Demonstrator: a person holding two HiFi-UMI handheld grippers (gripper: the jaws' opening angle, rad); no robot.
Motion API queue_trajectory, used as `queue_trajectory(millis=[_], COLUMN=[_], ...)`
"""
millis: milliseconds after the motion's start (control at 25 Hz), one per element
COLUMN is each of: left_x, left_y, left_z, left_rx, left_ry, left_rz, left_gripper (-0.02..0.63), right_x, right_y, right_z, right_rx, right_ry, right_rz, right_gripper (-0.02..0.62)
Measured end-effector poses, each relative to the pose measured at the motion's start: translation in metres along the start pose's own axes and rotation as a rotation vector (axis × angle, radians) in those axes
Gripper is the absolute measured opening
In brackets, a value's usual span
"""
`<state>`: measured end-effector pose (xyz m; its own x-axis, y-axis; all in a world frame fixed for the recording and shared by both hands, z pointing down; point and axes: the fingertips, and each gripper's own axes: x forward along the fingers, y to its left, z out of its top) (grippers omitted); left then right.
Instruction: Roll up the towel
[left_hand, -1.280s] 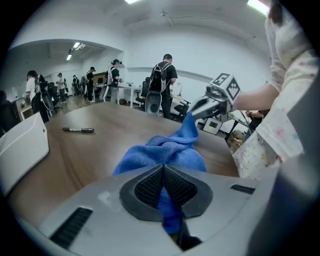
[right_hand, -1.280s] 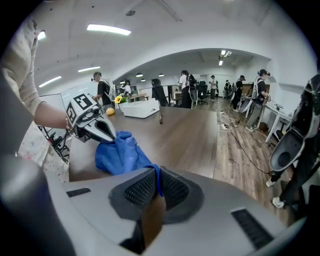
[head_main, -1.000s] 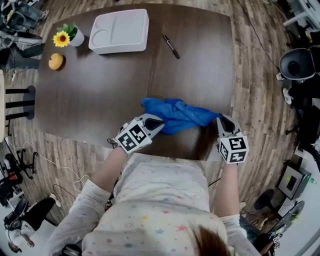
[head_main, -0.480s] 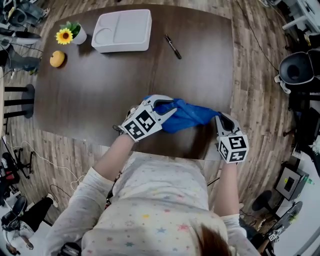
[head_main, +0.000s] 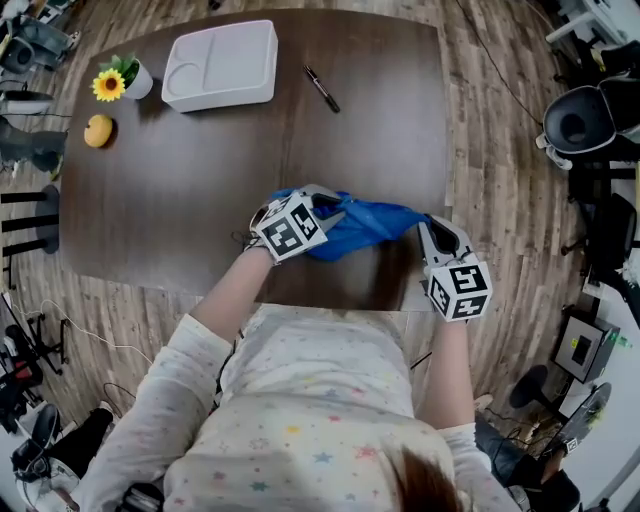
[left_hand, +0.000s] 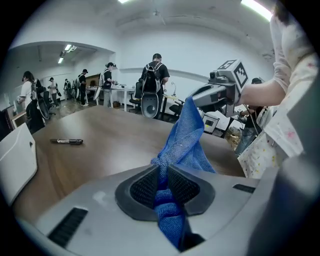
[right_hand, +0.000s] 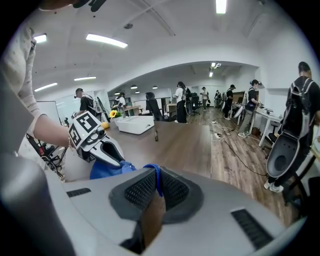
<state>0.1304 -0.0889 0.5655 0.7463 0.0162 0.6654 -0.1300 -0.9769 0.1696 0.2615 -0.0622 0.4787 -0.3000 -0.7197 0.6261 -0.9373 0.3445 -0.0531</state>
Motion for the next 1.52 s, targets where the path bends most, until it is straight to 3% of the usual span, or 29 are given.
queue_trajectory(millis=[280, 480, 720, 960, 1200, 1400, 1520], left_x=[-0.039, -0.101, -0.168, -0.194, -0.186, -0.166, -0.147], left_y=[-0.002, 0.025, 0.053, 0.075, 0.110, 0.148, 0.169], left_z=[0.017, 0.044, 0.076, 0.081, 0.071, 0.057, 0.040], left_rx=[-0.024, -0.067, -0.051, -0.067, -0.158, -0.193, -0.245], left_ry=[-0.074, -0.201, -0.306, -0.301, -0.340, -0.319, -0.286], left_rz=[0.062, 0.211, 0.376, 0.480, 0.529, 0.599, 0.597], left_gripper=[0.032, 0.031, 0.029, 0.031, 0.031, 0.031, 0.031], right_x=[-0.011, -0.018, -0.019, 0.008, 0.046, 0.089, 0.119], right_y=[-0.005, -0.005, -0.004, -0.003, -0.020, -0.035, -0.041], right_z=[0.009, 0.036, 0.085, 0.129, 0.158, 0.161, 0.150], right_rx=[0.016, 0.007, -0.047, -0.132, -0.165, -0.165, -0.161], right_ry=[-0.043, -0.107, -0.196, -0.228, -0.230, -0.178, -0.119], right_rz=[0.007, 0.010, 0.029, 0.054, 0.051, 0.063, 0.076], right_gripper=[0.020, 0.020, 0.020, 0.020, 0.020, 0.020, 0.020])
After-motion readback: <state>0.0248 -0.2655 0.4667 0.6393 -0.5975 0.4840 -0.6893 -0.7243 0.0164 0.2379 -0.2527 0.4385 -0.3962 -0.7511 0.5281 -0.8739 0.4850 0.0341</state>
